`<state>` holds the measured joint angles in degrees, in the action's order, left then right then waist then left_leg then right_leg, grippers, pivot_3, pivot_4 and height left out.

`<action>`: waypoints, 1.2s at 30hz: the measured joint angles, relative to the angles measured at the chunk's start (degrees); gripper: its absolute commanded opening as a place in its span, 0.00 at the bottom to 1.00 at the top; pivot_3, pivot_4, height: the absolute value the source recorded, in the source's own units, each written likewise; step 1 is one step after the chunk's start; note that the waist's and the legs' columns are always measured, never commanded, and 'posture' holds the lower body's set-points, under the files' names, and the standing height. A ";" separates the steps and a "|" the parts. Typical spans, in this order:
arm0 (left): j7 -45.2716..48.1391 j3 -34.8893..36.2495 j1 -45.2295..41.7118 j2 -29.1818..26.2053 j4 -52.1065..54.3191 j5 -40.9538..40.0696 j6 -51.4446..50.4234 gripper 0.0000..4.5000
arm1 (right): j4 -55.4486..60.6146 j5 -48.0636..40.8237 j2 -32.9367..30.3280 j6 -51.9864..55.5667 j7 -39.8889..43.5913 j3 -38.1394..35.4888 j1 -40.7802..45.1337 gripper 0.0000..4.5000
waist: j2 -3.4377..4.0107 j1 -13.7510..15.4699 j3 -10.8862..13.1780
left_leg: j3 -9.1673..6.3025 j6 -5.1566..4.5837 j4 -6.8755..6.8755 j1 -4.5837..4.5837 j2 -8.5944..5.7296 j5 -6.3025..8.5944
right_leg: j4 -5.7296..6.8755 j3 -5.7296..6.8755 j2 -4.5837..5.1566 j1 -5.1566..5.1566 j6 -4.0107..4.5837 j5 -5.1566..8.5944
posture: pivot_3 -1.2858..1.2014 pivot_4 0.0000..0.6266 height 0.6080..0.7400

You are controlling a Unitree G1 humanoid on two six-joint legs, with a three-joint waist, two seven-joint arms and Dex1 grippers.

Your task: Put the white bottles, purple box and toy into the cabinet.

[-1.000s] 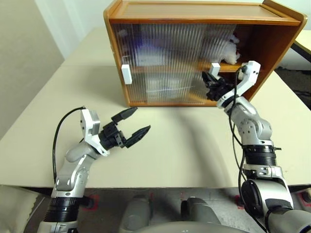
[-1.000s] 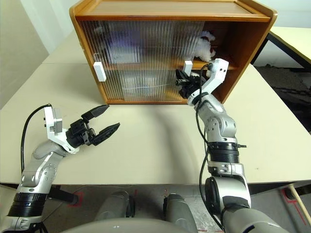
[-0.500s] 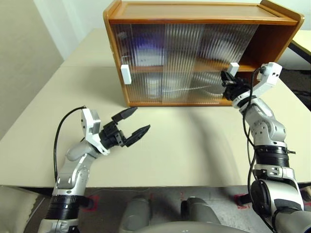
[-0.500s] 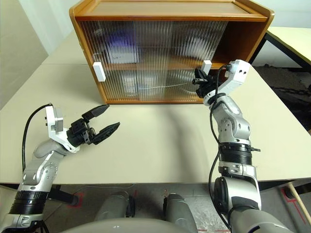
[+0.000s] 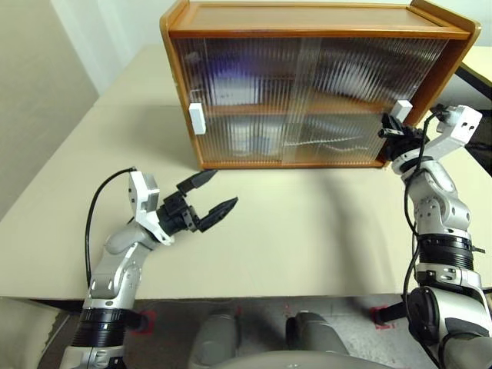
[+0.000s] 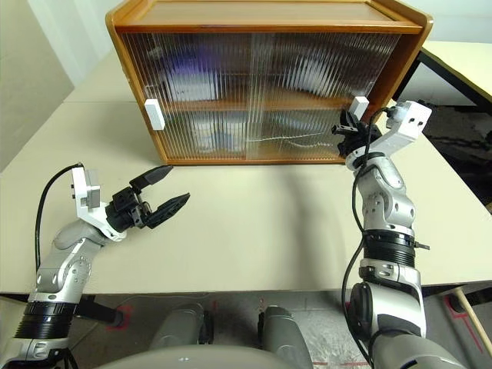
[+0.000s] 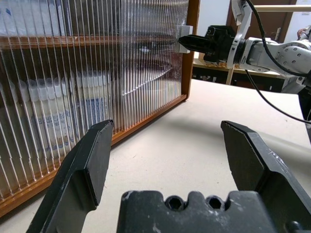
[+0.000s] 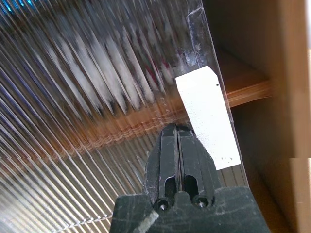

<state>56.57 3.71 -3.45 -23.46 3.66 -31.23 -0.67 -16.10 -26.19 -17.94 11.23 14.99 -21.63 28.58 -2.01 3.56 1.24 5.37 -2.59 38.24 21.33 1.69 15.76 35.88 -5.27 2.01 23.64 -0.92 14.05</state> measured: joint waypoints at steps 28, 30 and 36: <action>-1.15 2.31 2.20 -0.67 0.13 -0.23 -0.18 1.00 | 10.06 -1.78 2.49 0.26 6.48 3.71 -8.75 0.16 | 0.01 -0.80 -0.01 | -0.07 0.00 -0.08 -0.01 0.03 0.00 | 0.01 0.05 0.02 0.00 0.00 0.00 | 0.59 0.00 1.00; -3.11 3.87 2.23 -0.75 0.08 0.06 -0.17 1.00 | 11.80 -2.16 1.61 0.40 10.94 5.81 -11.29 0.31 | 0.01 -0.88 -0.01 | -0.07 0.00 -0.09 -0.02 0.03 0.00 | 0.01 0.06 0.03 -0.01 0.00 0.00 | 0.59 0.00 1.00; -15.02 9.75 1.85 -2.23 -4.80 6.61 0.67 1.00 | 8.42 -3.46 -2.58 -1.86 23.71 5.97 -19.98 0.78 | -0.05 -0.02 -0.03 | -0.13 0.01 -0.06 -0.14 -0.02 0.01 | -0.02 0.15 0.07 -0.18 -0.02 0.01 | 0.60 0.00 1.00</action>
<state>41.55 13.46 -1.60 -25.70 -1.14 -24.62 0.01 -7.69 -29.65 -20.52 9.37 38.70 -15.67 8.61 -2.06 3.54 1.21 5.24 -2.58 38.18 21.19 1.67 15.76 35.86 -5.12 2.08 23.45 -0.94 14.06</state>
